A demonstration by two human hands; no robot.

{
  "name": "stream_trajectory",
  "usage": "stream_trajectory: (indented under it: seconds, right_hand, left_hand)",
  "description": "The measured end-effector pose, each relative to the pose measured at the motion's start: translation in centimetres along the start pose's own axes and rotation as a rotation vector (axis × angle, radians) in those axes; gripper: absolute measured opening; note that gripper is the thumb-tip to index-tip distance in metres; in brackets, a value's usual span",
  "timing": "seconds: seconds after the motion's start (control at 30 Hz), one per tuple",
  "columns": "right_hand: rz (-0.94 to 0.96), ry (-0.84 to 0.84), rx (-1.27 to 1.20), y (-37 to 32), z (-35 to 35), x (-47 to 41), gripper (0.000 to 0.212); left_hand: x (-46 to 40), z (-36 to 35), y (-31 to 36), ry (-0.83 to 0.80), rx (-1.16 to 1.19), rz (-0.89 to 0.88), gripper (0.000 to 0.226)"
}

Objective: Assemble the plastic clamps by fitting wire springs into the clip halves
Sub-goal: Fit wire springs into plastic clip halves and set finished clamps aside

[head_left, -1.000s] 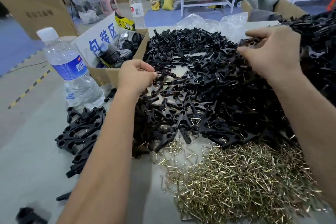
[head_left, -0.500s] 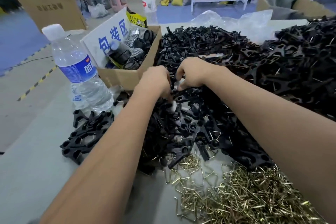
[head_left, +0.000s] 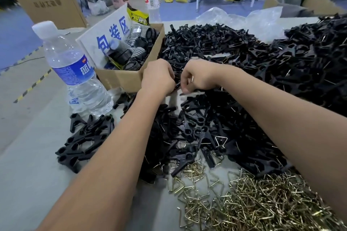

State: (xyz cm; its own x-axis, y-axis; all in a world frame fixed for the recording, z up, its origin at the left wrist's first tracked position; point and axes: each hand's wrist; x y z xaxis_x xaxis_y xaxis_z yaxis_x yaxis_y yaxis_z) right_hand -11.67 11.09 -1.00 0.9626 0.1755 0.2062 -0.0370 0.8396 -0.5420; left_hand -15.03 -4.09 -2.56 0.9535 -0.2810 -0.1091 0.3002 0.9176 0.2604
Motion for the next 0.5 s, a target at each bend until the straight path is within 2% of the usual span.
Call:
stream_trajectory:
  seconds: [0.1, 0.17, 0.27, 0.4, 0.5]
  right_hand:
    - [0.057, 0.266, -0.358, 1.1, -0.2, 0.8, 0.015]
    - [0.09, 0.402, -0.663, 1.1, -0.3, 1.4, 0.011]
    - [0.072, 0.52, -0.903, 0.6, -0.3, 1.9, 0.016]
    - [0.035, 0.493, -1.184, 0.4, -0.4, 2.5, 0.008]
    - [0.055, 0.588, -1.127, 0.5, -0.7, 3.2, 0.009]
  left_hand:
    - [-0.1, 0.5, -0.1, 0.065, 0.317, 0.071, 0.026]
    - [0.2, 1.0, 0.3, -0.026, 0.604, 0.104, 0.017]
    - [1.0, 1.2, 1.0, -0.215, 0.971, 0.089, 0.009]
    - [1.9, 1.3, 1.3, -0.123, 1.082, 0.049, 0.01]
    - [2.5, 1.6, 1.4, -0.095, 1.103, 0.069, 0.009]
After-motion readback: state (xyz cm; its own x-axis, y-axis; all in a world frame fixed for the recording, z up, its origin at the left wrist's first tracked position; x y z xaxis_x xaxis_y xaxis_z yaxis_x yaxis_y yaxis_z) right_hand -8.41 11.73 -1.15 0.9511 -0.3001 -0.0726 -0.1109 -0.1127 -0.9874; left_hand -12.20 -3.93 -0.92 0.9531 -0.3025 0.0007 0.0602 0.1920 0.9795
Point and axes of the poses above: each hand's wrist, its own x-axis away from the middle knuckle, its own z-axis out of the back of the hand, y = z × x, and after that the axes turned 11 degrees about -x, right-handed
